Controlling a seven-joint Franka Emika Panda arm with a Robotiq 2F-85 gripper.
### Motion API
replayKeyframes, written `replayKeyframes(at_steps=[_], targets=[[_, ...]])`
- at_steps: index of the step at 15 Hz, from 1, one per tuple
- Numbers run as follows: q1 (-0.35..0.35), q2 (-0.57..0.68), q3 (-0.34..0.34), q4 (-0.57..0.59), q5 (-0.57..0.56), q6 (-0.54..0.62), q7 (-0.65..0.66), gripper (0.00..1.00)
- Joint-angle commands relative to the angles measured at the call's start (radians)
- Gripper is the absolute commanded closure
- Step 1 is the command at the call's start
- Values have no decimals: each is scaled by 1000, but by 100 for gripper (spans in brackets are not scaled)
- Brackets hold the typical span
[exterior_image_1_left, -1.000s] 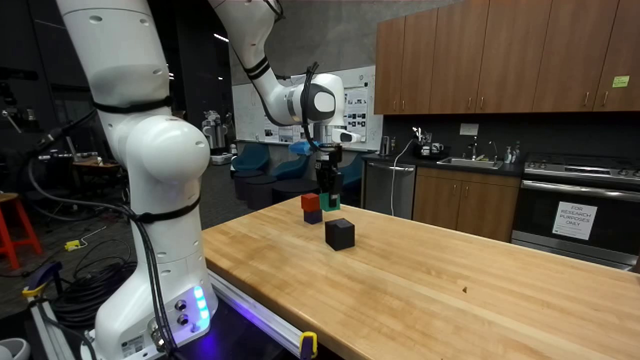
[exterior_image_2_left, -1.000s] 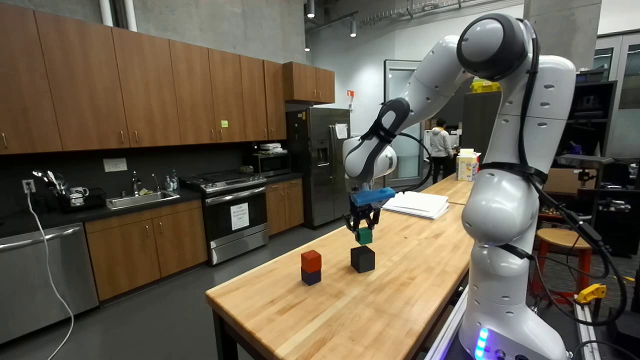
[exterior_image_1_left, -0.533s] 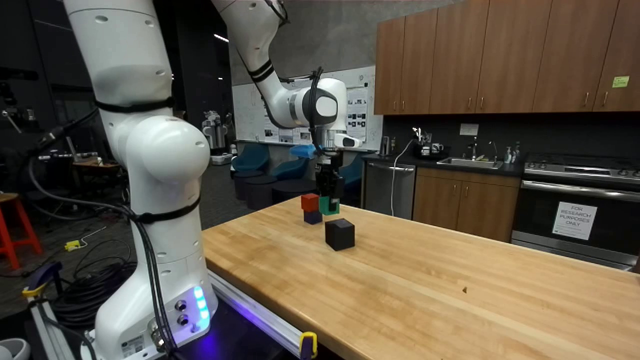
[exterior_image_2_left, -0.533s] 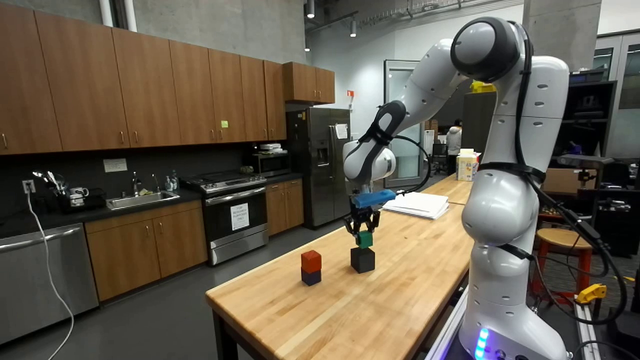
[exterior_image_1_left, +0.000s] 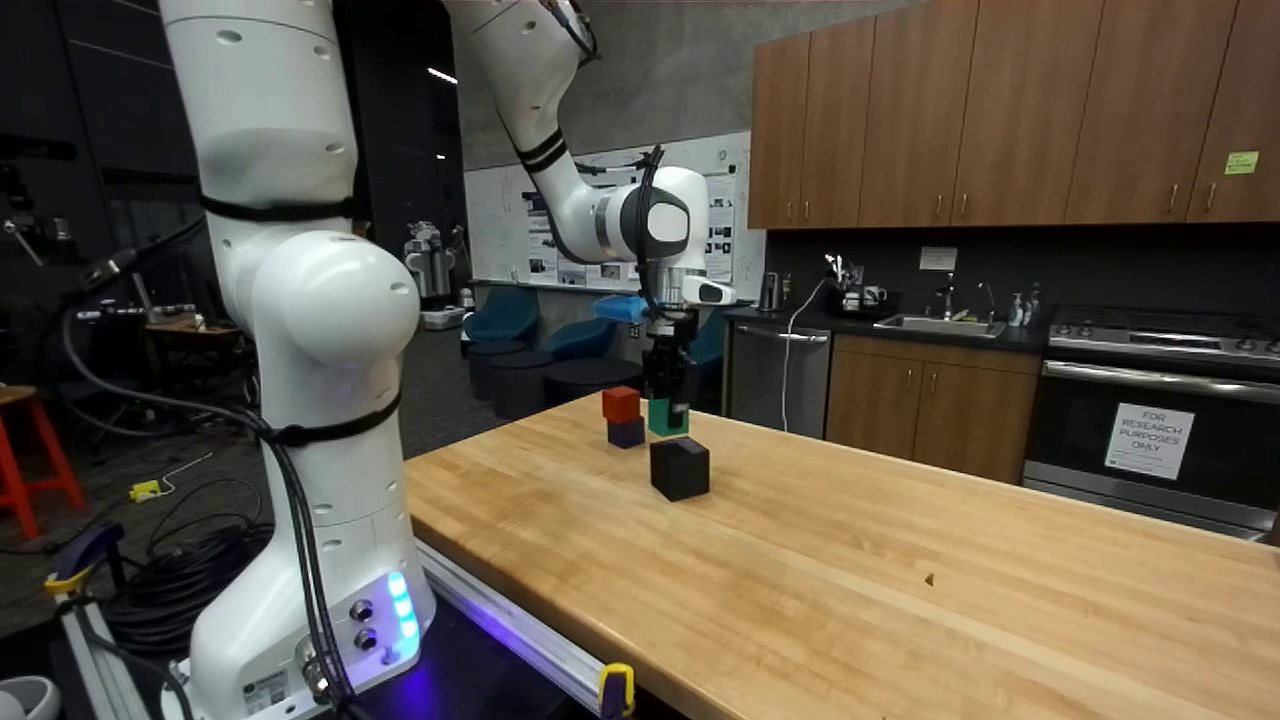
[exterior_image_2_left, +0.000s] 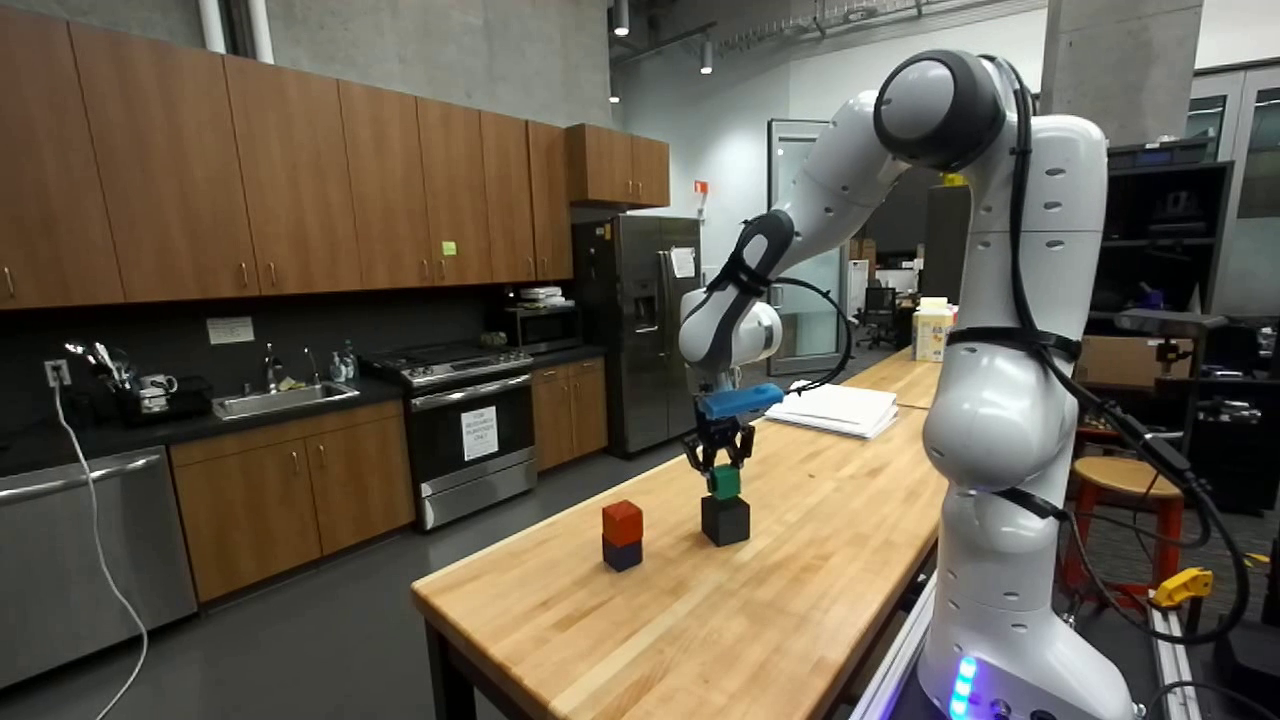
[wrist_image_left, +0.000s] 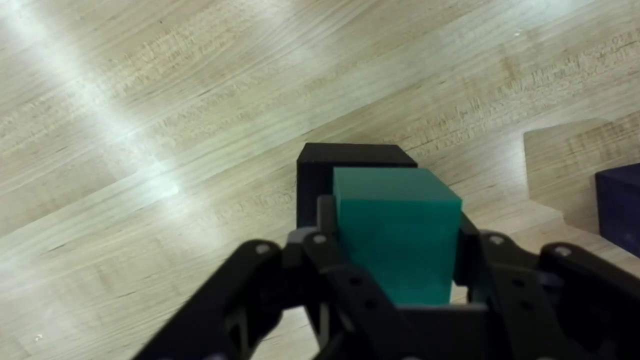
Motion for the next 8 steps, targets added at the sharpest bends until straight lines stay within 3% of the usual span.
replayKeyframes(at_steps=[1,8], targets=[[-8,50,-9,50,-4,-7,-1,76],[-5,93,-25,111,-9,-68,-5,76]])
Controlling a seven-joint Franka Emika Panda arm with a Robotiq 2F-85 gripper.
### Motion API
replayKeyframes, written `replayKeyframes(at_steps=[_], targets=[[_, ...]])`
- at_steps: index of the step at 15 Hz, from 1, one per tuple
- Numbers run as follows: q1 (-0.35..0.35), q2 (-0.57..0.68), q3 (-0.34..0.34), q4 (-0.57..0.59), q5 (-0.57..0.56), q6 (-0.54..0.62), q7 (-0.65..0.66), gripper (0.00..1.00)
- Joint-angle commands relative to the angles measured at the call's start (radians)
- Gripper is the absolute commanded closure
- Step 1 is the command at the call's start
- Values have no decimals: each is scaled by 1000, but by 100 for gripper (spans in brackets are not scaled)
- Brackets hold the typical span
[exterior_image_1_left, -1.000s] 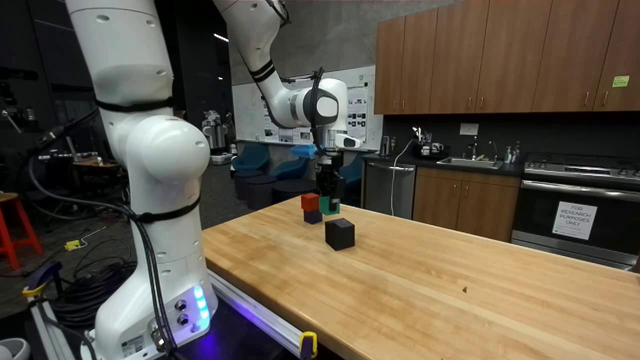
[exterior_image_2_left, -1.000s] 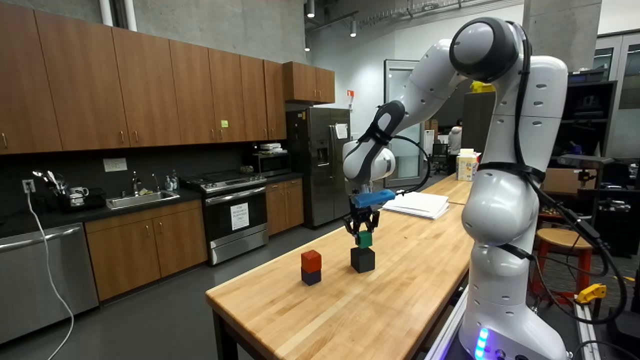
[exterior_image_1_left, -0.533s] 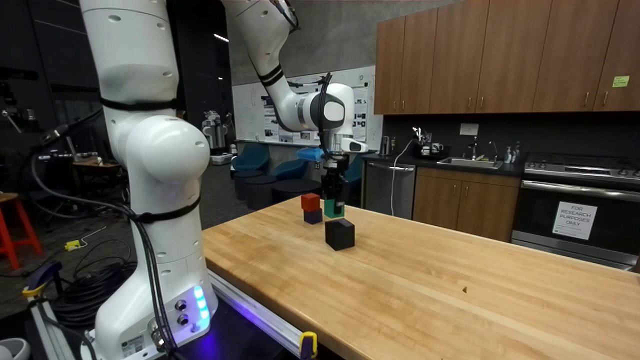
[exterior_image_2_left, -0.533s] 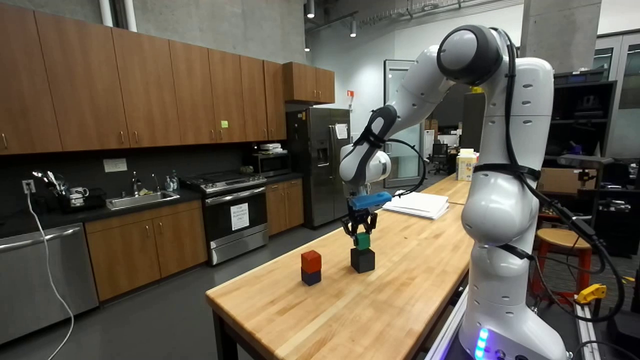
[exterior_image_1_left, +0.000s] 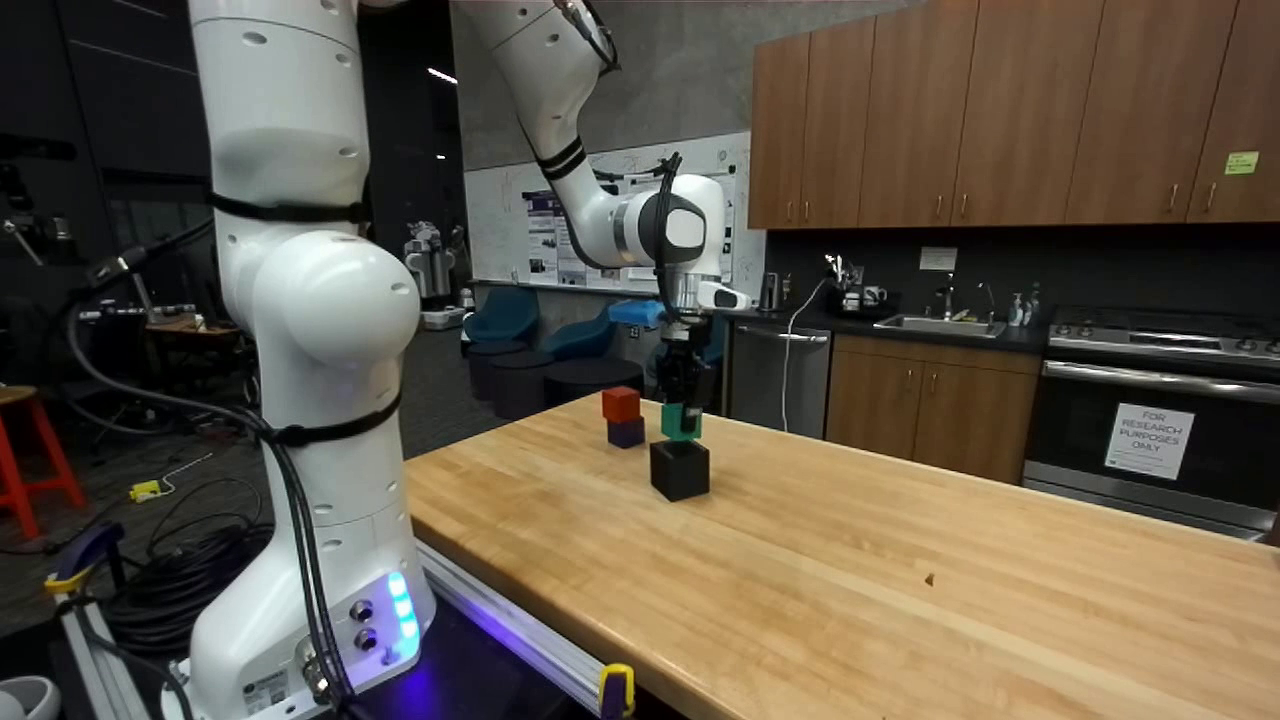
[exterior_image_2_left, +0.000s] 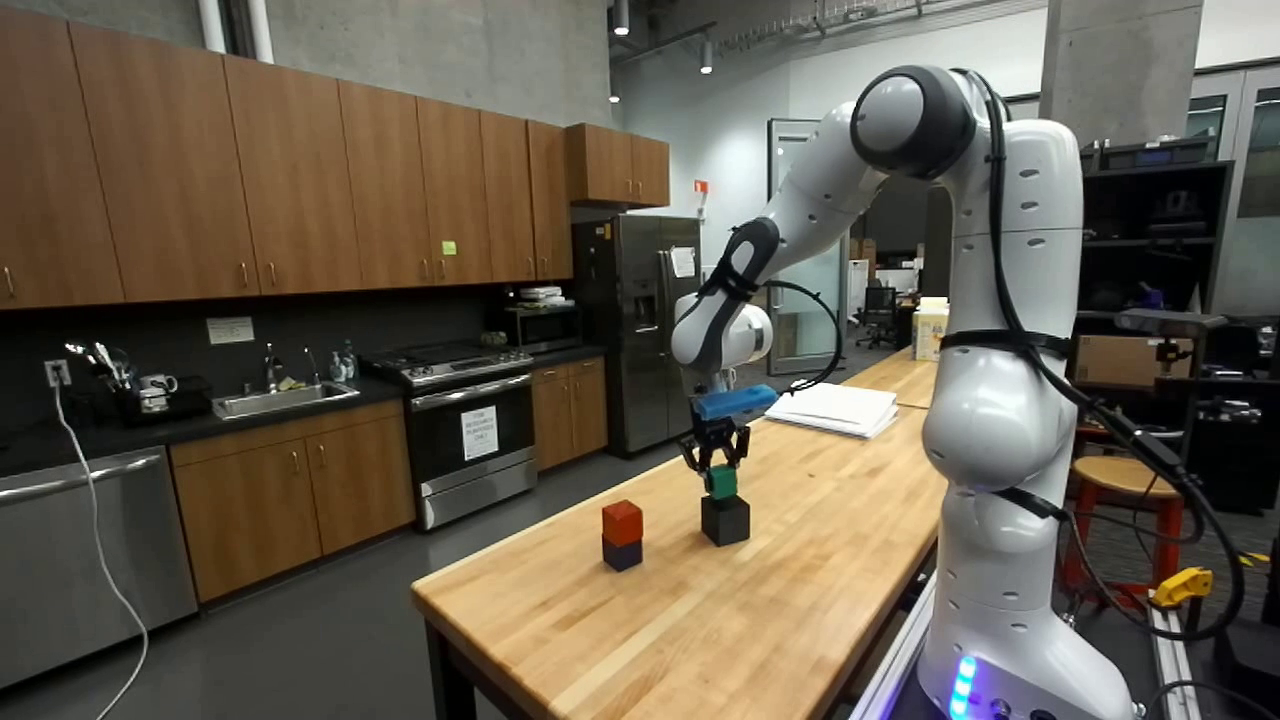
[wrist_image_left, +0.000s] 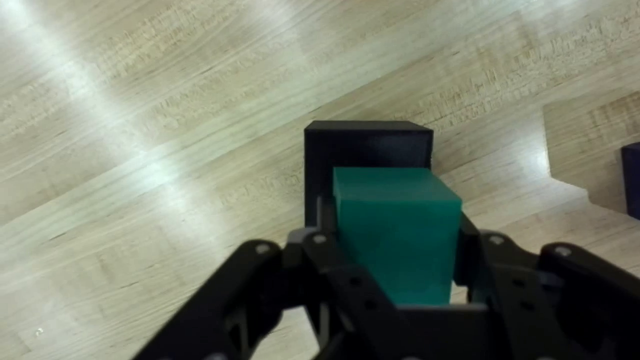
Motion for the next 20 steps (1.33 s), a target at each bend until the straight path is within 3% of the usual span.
replayKeyframes(at_steps=[1,6,20], targets=[[-6,18,-11,38,-9,-53,-9,76],[-11,22,-27,40,-6,-83,-23,76],[-16,-1,-31,-18,71,-38,-223,76]])
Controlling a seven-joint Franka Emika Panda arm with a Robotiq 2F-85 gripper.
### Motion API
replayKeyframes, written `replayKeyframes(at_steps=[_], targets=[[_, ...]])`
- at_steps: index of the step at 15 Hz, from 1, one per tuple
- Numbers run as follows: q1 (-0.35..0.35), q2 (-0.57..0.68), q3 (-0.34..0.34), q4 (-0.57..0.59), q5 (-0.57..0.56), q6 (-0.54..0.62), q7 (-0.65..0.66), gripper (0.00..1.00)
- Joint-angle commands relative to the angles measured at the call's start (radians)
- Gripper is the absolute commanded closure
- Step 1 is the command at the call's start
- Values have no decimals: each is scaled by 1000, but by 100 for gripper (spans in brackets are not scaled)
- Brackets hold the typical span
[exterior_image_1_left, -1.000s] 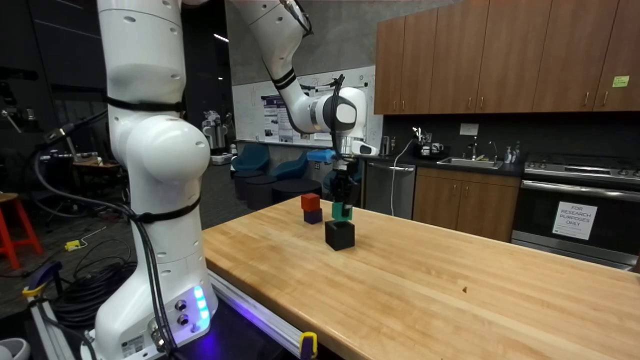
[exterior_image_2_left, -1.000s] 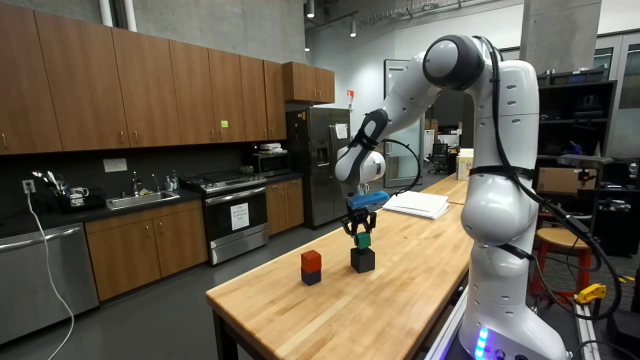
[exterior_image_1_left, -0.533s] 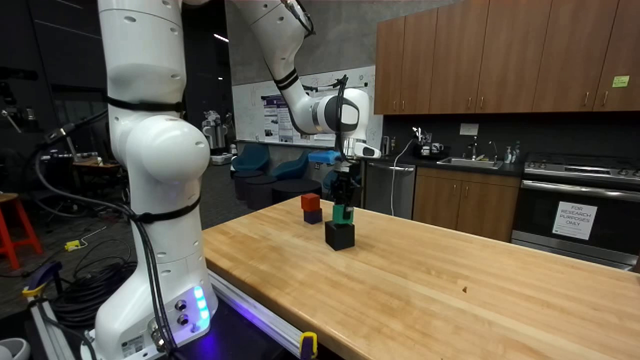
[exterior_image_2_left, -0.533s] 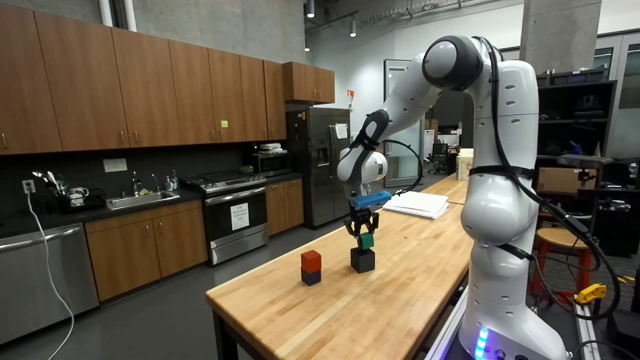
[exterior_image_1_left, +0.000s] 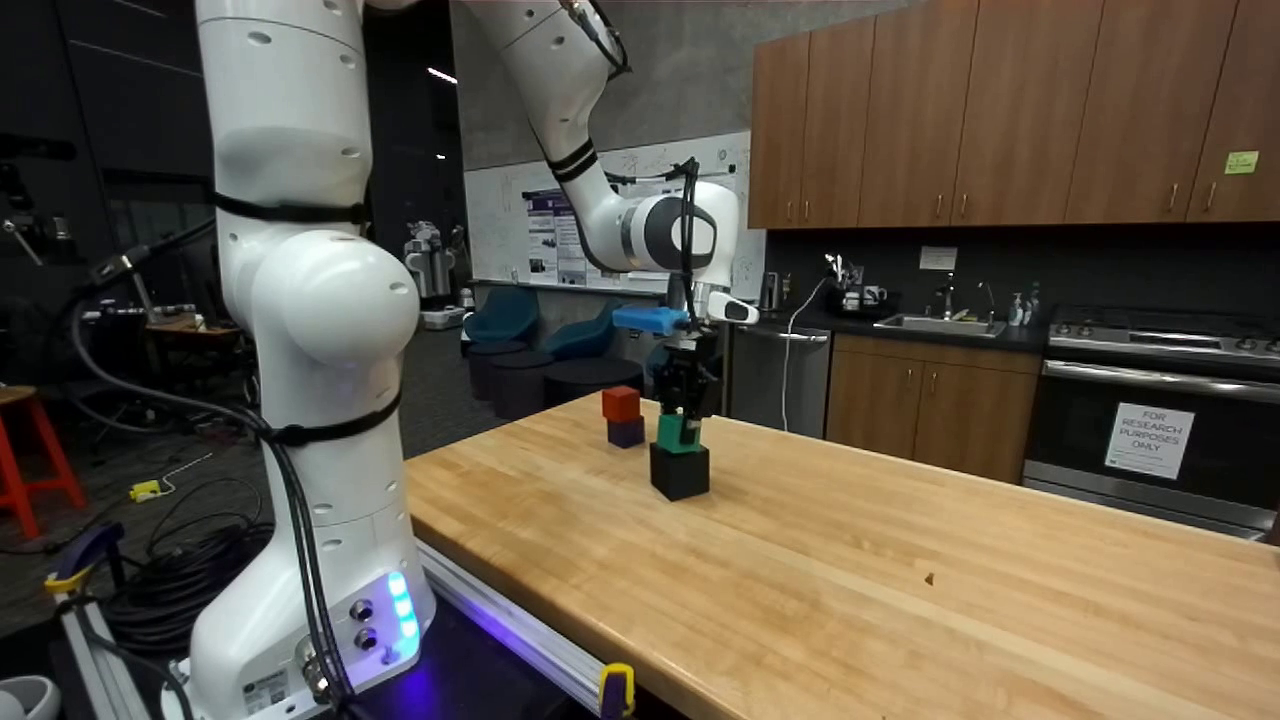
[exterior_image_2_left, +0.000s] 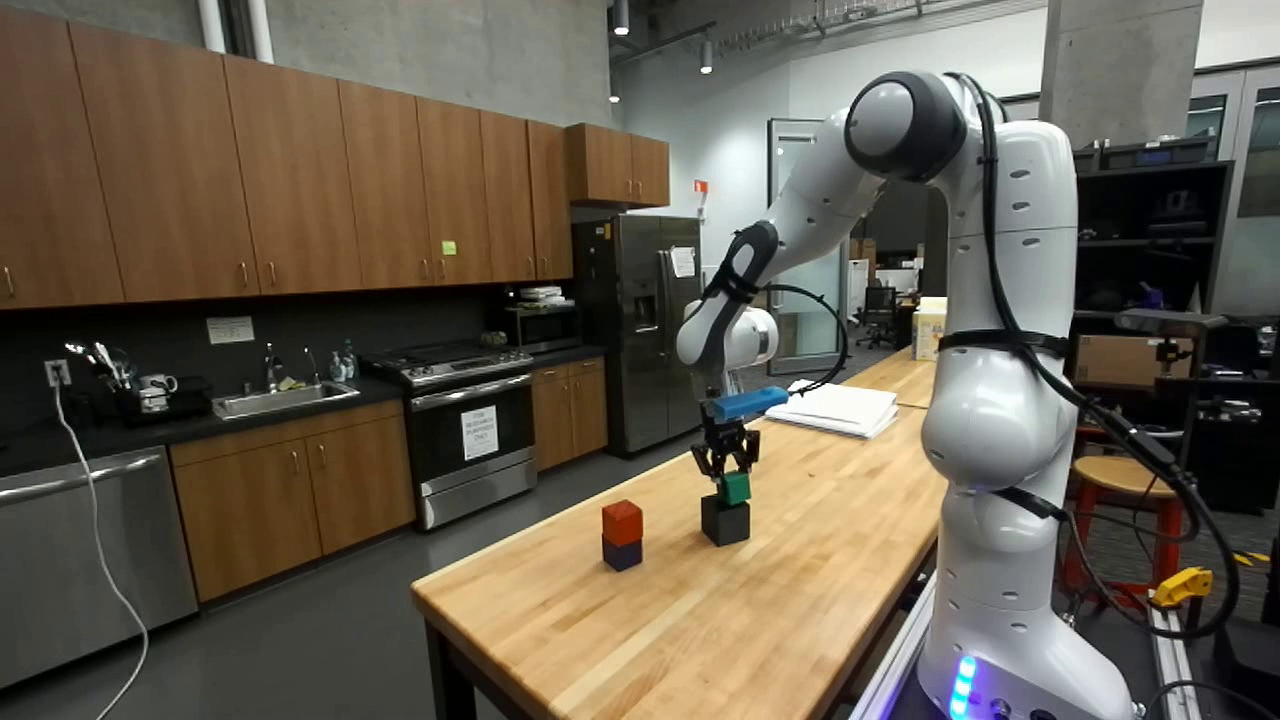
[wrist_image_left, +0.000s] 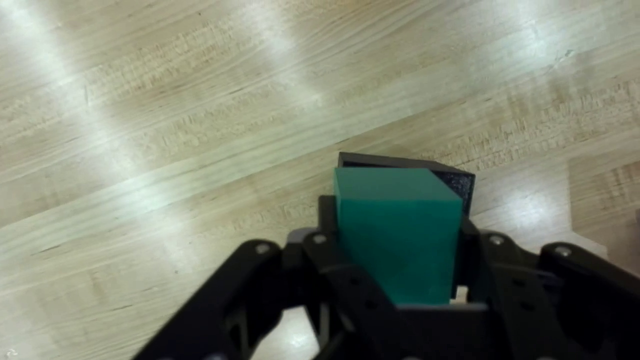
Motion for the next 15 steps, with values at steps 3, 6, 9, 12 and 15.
replayKeyframes(at_steps=[3,6,9,12,15], targets=[[-7,-17,3,-18,47,19,-75,76],[-8,-11,4,-20,64,25,-100,76],[-7,-8,6,-22,88,35,-126,76],[-3,-5,10,-23,91,46,-131,76],[-3,2,11,-25,78,69,-125,76]])
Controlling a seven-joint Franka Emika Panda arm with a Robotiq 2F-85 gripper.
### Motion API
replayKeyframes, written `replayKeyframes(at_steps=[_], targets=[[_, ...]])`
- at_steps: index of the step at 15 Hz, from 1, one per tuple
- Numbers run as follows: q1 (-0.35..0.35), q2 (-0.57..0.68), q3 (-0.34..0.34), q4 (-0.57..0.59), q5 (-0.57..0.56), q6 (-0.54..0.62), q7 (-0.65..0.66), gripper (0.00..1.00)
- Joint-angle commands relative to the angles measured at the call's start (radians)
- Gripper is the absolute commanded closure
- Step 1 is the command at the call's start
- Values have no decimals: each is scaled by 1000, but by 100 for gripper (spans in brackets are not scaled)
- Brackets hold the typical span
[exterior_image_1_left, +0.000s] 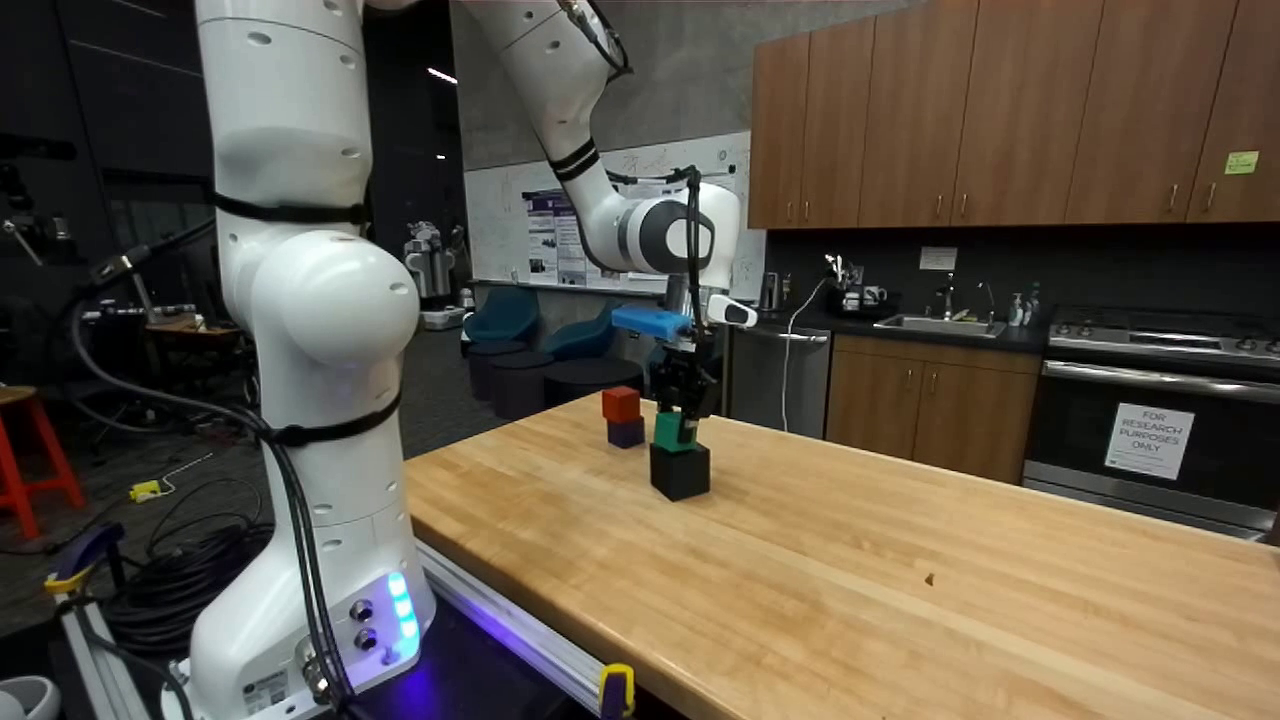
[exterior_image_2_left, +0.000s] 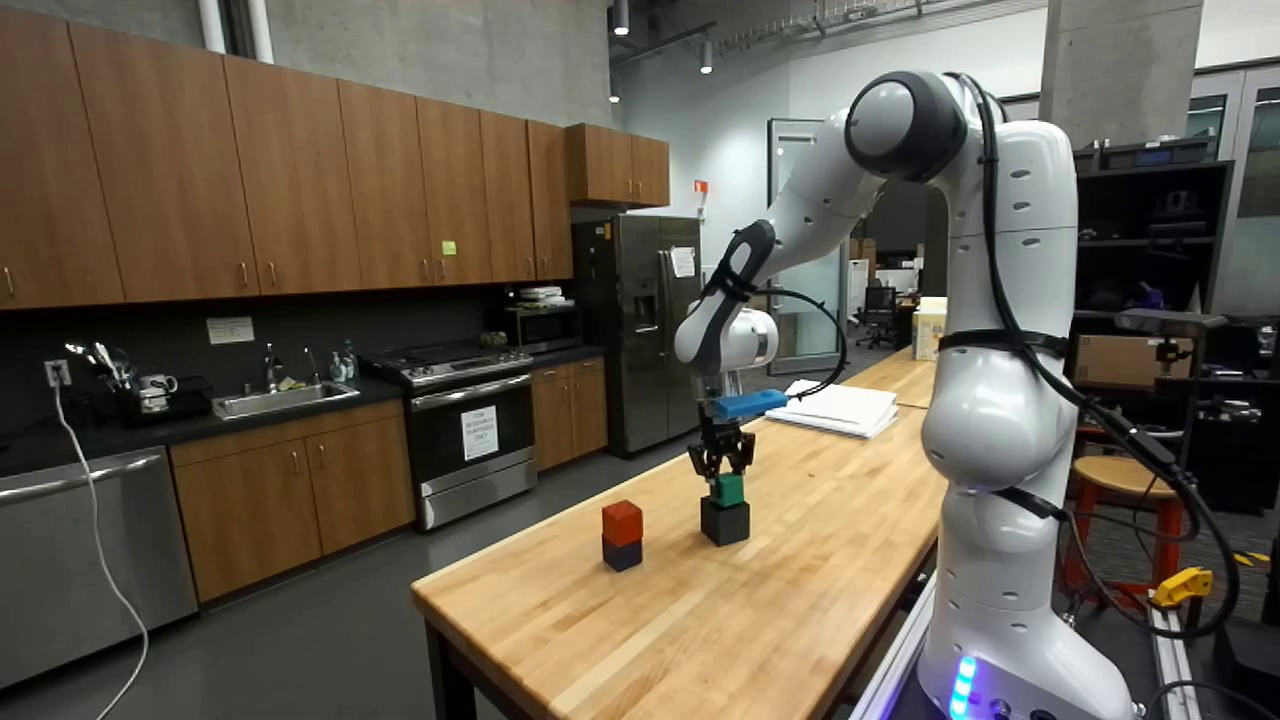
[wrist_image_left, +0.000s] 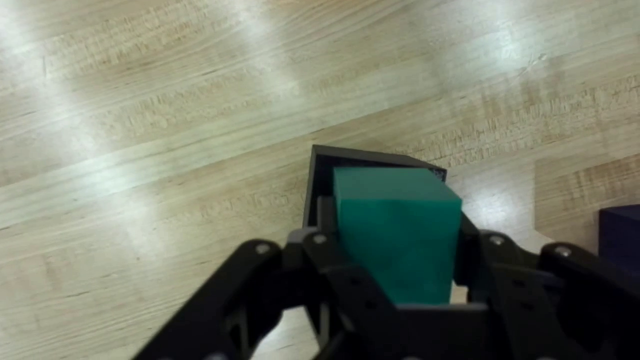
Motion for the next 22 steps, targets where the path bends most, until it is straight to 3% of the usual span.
replayKeyframes(at_steps=[1,8,9,11,14,18,22], targets=[[-3,6,7,-14,7,39,-16,76],[5,8,19,-16,1,81,-19,76],[6,8,20,-16,1,84,-20,48],[5,6,22,-18,-3,87,-21,26],[2,-4,19,-26,-11,88,-24,23],[-2,-9,13,-36,-28,89,-20,2],[1,-15,15,-32,-48,76,-15,0]])
